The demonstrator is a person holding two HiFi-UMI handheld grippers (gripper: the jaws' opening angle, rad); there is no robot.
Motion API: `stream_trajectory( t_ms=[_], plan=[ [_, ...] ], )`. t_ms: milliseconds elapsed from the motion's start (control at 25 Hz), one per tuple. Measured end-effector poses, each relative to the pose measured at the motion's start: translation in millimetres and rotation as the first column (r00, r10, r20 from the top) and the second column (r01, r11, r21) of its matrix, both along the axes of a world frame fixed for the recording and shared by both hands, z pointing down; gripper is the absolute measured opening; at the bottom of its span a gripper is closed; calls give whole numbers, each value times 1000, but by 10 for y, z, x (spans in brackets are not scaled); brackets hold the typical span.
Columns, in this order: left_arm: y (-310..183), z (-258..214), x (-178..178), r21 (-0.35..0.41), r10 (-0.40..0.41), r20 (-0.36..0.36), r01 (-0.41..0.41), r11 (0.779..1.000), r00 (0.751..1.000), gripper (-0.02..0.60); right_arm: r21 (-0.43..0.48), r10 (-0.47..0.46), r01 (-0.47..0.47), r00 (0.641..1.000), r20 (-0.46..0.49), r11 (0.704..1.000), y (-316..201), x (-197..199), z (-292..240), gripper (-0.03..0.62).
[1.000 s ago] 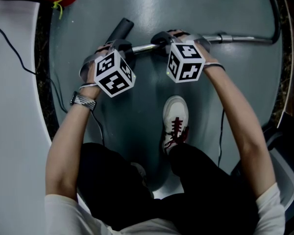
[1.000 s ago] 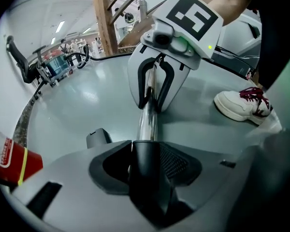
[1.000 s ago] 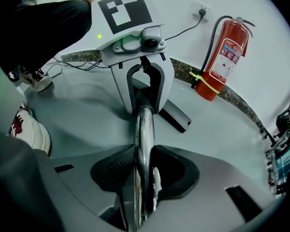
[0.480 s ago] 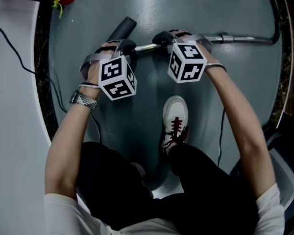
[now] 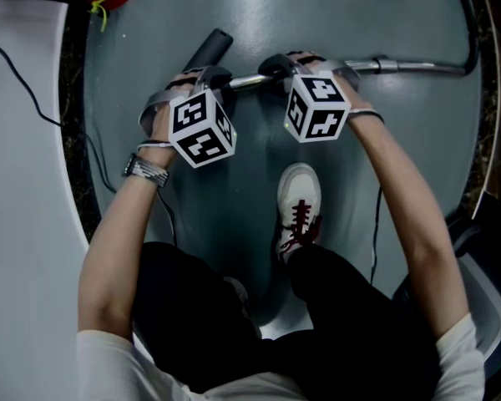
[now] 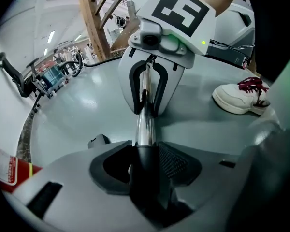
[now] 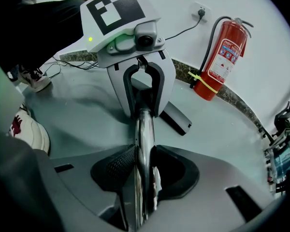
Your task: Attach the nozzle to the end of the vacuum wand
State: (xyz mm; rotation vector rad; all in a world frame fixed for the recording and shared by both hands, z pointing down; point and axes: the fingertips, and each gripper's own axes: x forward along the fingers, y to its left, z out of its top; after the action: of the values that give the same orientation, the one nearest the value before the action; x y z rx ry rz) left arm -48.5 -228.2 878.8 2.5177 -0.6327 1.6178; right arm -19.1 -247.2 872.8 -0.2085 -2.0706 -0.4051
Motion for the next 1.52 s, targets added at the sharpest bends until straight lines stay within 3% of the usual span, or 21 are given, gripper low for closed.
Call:
stream_trajectory(
  t_ms=[400, 800, 1160, 1280, 1520],
  plan=[
    [-41, -93, 170, 40, 59, -6, -59, 997, 998, 166, 19, 35, -36, 998, 54, 999, 7, 12, 14, 153],
    [31, -173, -47, 9, 4, -27, -3, 1000, 1000, 175, -46, 147, -142, 982, 121, 989, -44, 73, -129, 153],
    [11, -488, -184, 21, -89, -98, 92, 996, 991, 141, -166, 374, -339, 886, 275, 926, -134, 162, -546, 145],
    [-7, -626, -212, 42, -127, -132, 133, 990, 983, 105, -191, 432, -389, 844, 318, 901, -158, 221, -709, 96],
    [-219, -1065, -281, 170, -216, -254, 264, 950, 943, 2, -191, 481, -442, 785, 389, 876, -224, 254, -1110, 67]
  ],
)
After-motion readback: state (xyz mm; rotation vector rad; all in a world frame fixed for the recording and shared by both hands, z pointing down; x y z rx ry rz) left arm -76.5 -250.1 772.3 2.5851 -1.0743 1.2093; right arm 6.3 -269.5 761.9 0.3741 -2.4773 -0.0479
